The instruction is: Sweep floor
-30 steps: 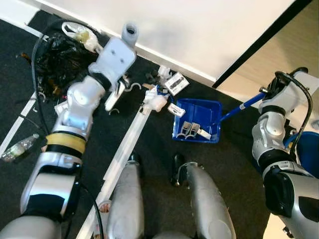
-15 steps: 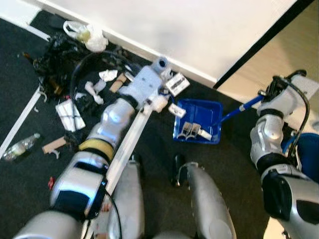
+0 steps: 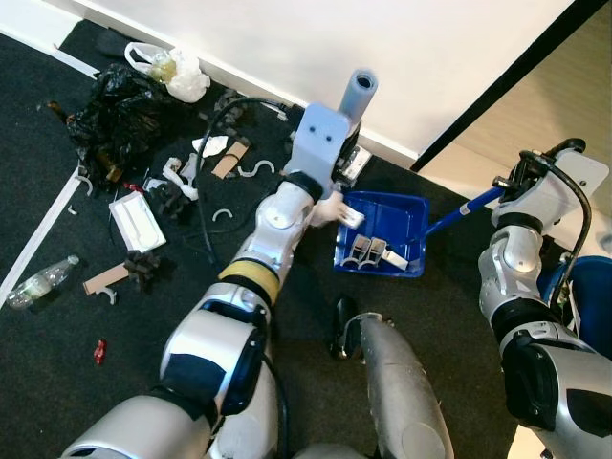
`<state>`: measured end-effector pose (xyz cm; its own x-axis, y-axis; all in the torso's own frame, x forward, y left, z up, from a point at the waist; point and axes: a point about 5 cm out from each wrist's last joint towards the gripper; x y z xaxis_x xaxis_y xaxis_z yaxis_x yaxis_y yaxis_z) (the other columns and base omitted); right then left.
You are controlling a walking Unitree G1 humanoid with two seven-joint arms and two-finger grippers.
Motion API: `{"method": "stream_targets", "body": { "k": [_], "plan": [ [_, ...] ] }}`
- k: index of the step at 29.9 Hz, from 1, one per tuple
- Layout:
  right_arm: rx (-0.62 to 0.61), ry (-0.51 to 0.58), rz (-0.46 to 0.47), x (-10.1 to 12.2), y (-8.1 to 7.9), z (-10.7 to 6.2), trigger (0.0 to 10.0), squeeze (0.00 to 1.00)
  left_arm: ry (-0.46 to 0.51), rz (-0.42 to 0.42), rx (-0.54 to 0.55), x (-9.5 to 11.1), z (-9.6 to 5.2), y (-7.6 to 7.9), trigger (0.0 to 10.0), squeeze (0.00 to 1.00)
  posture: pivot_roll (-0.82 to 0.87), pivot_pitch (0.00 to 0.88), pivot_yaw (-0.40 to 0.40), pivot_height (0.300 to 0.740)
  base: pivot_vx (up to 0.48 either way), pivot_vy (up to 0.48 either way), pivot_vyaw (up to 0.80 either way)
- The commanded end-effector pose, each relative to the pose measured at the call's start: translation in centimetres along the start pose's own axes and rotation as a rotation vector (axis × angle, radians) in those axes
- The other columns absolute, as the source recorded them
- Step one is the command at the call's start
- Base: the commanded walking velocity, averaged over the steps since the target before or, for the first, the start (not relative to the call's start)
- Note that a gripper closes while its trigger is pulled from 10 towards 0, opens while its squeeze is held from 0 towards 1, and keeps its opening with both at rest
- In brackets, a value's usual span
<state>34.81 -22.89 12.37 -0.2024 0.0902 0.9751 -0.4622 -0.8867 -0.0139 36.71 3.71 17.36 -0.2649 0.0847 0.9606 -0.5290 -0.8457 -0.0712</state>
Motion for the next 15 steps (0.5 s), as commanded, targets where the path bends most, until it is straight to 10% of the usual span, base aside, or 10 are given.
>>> {"method": "stream_targets", "body": {
  "k": [1, 9, 15],
  "plan": [
    [0.023, -0.127, -0.081, -3.0, 0.9, -1.9, 10.0, 0.00, 0.039, -0.101, -0.059, 0.1, 0.6, 2.5, 10.0, 0.00, 0.08, 0.462, -0.067, 0.740, 0.000, 0.000, 0.00],
    [0.026, -0.131, -0.075, -2.8, 0.7, -1.6, 10.0, 0.00, 0.204, -0.285, -0.224, 5.0, 3.2, 6.6, 10.0, 0.00, 0.09, 0.461, -0.069, 0.740, 0.000, 0.000, 0.00],
    [0.027, -0.135, -0.070, -2.9, 0.4, -1.8, 10.0, 0.00, 0.294, -0.303, -0.262, 8.0, 3.4, 6.0, 10.0, 0.00, 0.10, 0.454, -0.065, 0.740, 0.000, 0.000, 0.00]
  ]
}}
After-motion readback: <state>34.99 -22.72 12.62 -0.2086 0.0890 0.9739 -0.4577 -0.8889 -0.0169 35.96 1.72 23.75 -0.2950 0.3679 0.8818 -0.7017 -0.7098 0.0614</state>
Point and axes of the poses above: a point about 5 cm out from each wrist's last joint towards the gripper, its own z axis pointing out of the wrist towards the gripper, its own x axis along the axis of the wrist's last joint, y = z × x, and after that the axes turned 7 degrees about -z, right-handed
